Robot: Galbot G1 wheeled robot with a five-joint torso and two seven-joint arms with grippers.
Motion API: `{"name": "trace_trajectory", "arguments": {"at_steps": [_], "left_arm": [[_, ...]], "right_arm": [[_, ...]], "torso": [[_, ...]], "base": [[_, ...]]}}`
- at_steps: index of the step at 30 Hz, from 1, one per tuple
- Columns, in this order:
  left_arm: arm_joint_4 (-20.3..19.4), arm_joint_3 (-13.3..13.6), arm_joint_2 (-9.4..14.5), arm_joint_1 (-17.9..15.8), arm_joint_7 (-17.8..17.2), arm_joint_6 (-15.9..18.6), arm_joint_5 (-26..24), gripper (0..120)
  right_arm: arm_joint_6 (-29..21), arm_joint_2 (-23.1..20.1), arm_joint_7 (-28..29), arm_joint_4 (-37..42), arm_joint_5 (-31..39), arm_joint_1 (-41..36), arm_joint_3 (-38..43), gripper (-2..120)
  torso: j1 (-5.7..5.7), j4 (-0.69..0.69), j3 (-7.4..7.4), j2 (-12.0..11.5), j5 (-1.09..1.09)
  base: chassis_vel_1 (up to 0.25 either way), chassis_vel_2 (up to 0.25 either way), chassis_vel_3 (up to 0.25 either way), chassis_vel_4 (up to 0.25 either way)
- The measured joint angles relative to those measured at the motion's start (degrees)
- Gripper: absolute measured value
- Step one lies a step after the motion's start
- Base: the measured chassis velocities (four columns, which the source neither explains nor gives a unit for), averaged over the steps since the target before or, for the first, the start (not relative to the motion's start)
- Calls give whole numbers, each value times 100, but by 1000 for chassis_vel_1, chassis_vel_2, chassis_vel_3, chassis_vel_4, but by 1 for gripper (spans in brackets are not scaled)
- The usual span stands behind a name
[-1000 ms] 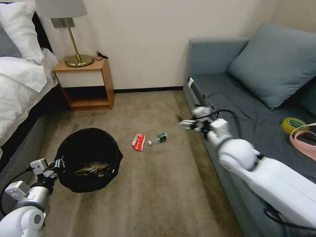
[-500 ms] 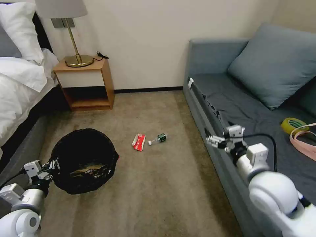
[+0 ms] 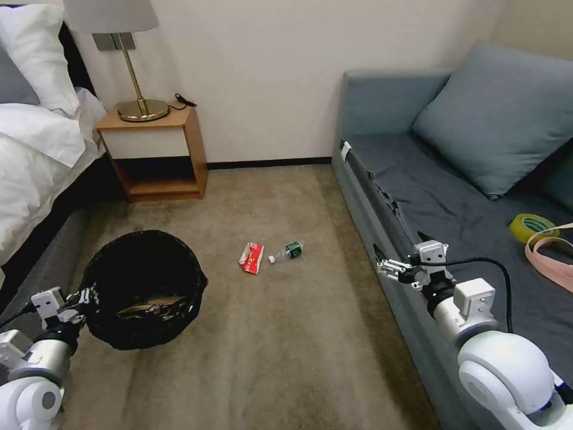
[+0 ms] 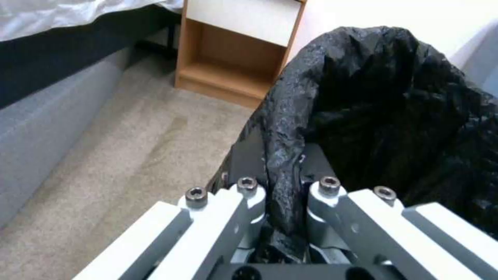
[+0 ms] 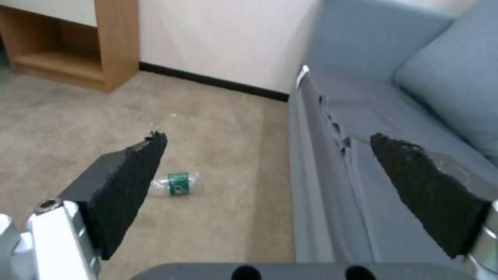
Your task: Pick up the trash bin, then pick up the garbage on the floor and place it into the trash bin.
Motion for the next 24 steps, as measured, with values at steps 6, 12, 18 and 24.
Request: {"name": "trace_trajectory", "arguments": {"at_steps": [6, 12, 18, 24], "left_arm": [[-11, 8, 1, 9, -10, 5, -14, 4], [-9, -69, 0, 8, -10, 5, -43, 4], [-1, -148, 9, 6, -7, 6, -81, 4], [12, -209, 9, 2, -5, 5, -113, 4]], "right_arm": [[-17, 85, -53, 55, -2, -73, -20, 100], [-45, 84, -199, 57, 17, -73, 70, 100], [-49, 90, -267, 59, 41, -42, 67, 100], [-91, 99, -338, 45, 51, 8, 40, 100]], "torso": [[0, 0, 0, 0, 0], [0, 0, 0, 0, 0], [0, 0, 0, 0, 0], [0, 0, 0, 0, 0]], "base": [[0, 0, 0, 0], [0, 0, 0, 0], [0, 0, 0, 0], [0, 0, 0, 0]]}}
